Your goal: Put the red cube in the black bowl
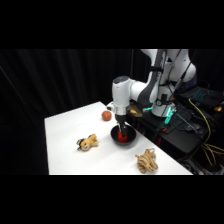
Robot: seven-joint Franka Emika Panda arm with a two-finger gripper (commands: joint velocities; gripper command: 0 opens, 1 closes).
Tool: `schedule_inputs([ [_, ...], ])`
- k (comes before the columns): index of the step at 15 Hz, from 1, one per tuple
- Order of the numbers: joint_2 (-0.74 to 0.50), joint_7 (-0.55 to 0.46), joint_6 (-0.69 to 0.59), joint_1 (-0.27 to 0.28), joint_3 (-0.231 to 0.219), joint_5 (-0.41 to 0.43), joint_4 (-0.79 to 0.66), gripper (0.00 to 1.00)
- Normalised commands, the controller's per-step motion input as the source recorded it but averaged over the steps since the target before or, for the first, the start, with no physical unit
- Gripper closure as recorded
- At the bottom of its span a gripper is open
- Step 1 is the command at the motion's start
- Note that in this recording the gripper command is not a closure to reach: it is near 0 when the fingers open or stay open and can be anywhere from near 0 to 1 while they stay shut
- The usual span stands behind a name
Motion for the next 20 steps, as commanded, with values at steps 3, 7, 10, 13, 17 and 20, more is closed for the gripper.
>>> schedule_inputs([
  [3,-0.25,-0.21,-0.25,-0.023,0.026,0.120,0.05,0.00],
  [7,-0.38,-0.09,-0.50,-0.006,-0.030,-0.068,0.09,0.00],
  [10,-0.41,-0.01,-0.57,-0.040,-0.009,-0.191,0.14,0.00],
  [13,-0.39,-0.03,-0.48,-0.083,0.039,-0.156,0.15,0.00],
  [17,-0.31,-0.07,-0.35,-0.112,0.070,-0.098,0.13,0.00],
  [20,-0.17,-0.20,-0.24,-0.104,0.072,0.052,0.12,0.00],
])
